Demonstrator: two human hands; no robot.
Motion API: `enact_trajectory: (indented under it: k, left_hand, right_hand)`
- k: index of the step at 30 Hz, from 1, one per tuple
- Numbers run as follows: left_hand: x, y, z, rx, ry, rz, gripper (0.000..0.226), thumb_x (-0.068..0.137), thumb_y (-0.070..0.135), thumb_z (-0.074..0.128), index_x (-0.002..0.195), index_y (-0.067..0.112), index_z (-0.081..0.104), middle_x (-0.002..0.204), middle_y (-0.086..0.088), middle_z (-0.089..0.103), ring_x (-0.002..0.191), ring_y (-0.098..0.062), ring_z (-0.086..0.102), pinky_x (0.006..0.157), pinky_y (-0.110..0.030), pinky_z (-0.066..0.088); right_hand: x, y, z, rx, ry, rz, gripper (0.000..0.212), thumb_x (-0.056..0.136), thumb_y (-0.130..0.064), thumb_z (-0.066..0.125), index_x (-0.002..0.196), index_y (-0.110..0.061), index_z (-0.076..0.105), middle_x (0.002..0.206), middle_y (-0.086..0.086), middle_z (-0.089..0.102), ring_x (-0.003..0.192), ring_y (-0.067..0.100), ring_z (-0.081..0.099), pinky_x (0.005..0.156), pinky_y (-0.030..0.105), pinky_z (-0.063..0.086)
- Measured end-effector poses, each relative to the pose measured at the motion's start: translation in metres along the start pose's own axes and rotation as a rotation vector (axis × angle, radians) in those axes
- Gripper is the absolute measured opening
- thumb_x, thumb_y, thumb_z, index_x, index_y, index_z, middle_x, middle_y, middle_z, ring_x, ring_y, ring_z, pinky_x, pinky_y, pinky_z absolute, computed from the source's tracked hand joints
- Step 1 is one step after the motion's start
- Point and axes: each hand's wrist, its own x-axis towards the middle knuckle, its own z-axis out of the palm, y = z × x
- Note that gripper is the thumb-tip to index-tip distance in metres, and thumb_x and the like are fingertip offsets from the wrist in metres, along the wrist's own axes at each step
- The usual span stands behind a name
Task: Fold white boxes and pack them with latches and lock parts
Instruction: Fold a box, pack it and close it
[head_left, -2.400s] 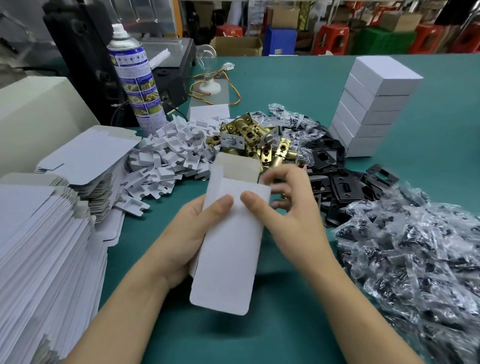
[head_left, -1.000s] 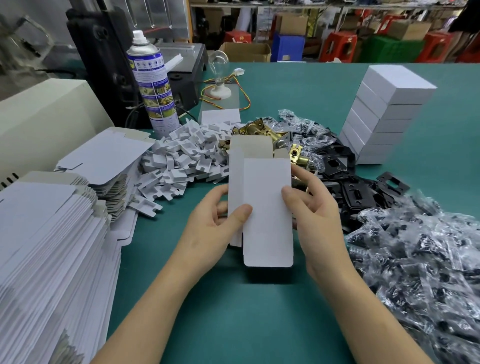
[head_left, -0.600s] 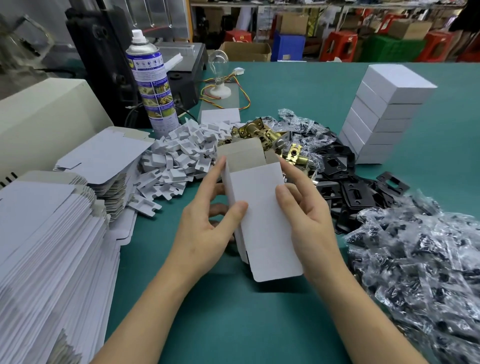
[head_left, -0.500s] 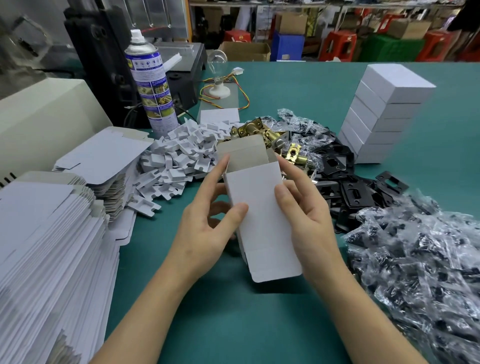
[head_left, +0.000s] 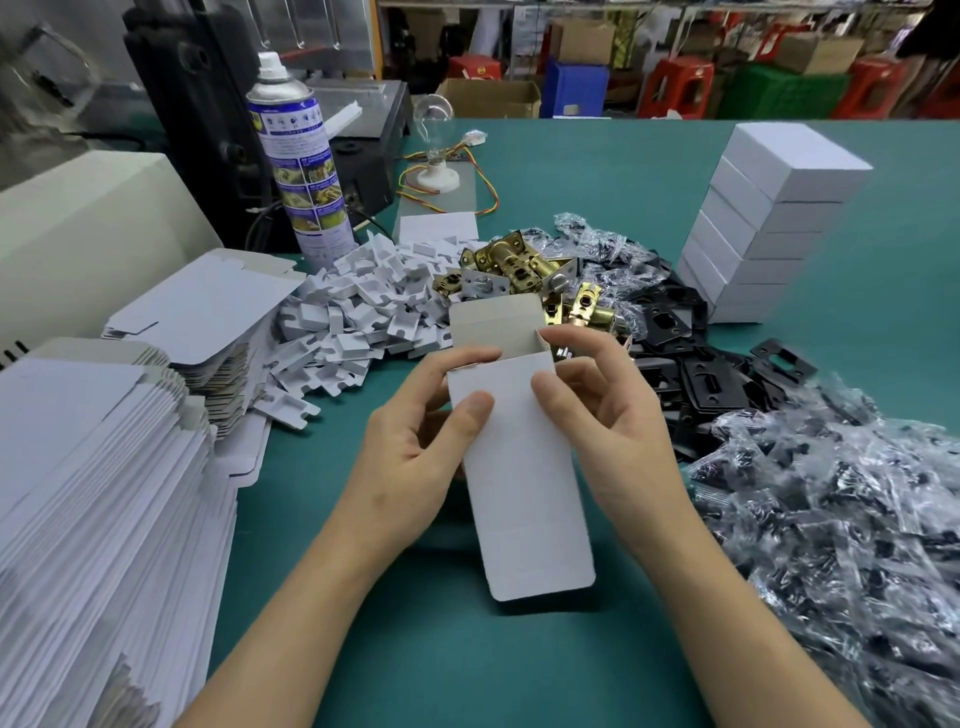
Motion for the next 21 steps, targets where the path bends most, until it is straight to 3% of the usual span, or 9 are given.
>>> enact_trajectory:
  k: [6, 10, 12, 15, 21]
  left_hand:
    - [-0.0012, 0.0003, -0.0011, 0.050, 0.016, -0.012, 0.029, 0.096, 0.049, 0.062, 0.124, 0.044, 0.067, 0.108, 0.009, 0.076, 0.089, -0.017, 0.072, 0.072, -0.033, 0.062]
    - [-0.0009, -0.0003, -0.0020, 0.083, 0.030, -0.003, 0.024, 0.097, 0.050, 0.059, 0.119, 0.047, 0.068, 0.102, 0.011, 0.074, 0.084, -0.007, 0.069, 0.066, -0.025, 0.057]
    - [0.0011, -0.0009, -0.0018, 0.128, 0.058, 0.027, 0.024, 0.097, 0.051, 0.058, 0.117, 0.046, 0.070, 0.109, 0.015, 0.068, 0.095, -0.005, 0.067, 0.069, -0.024, 0.057]
    - [0.0051, -0.0026, -0.0026, 0.176, 0.097, 0.072, 0.025, 0.099, 0.049, 0.057, 0.116, 0.040, 0.073, 0.131, 0.021, 0.054, 0.126, -0.001, 0.056, 0.085, -0.018, 0.055]
    - [0.0067, -0.0057, -0.0040, 0.170, 0.127, 0.109, 0.018, 0.097, 0.034, 0.067, 0.112, 0.040, 0.076, 0.124, 0.033, 0.055, 0.122, 0.002, 0.057, 0.086, -0.011, 0.047]
  right_hand:
    - [0.0003, -0.0015, 0.0021, 0.044, -0.038, 0.053, 0.015, 0.098, -0.030, 0.062, 0.109, -0.028, 0.071, 0.100, 0.004, 0.075, 0.089, 0.014, 0.070, 0.073, 0.028, 0.058]
    - [0.0006, -0.0015, 0.0017, 0.072, -0.066, 0.096, 0.010, 0.097, -0.030, 0.061, 0.096, -0.023, 0.068, 0.088, 0.000, 0.069, 0.082, 0.012, 0.064, 0.071, 0.022, 0.054]
    - [0.0006, -0.0010, 0.0024, 0.061, -0.069, 0.100, 0.010, 0.096, -0.030, 0.060, 0.092, -0.024, 0.067, 0.085, -0.001, 0.066, 0.080, 0.012, 0.061, 0.069, 0.020, 0.051]
    - [0.0007, 0.0000, 0.0035, 0.041, -0.070, 0.115, 0.012, 0.095, -0.032, 0.060, 0.089, -0.025, 0.067, 0.083, -0.002, 0.064, 0.080, 0.011, 0.059, 0.069, 0.020, 0.049]
    - [0.0003, -0.0012, 0.0032, 0.034, -0.068, 0.156, 0.015, 0.095, -0.036, 0.060, 0.088, -0.026, 0.068, 0.086, 0.002, 0.065, 0.083, 0.015, 0.060, 0.075, 0.030, 0.048]
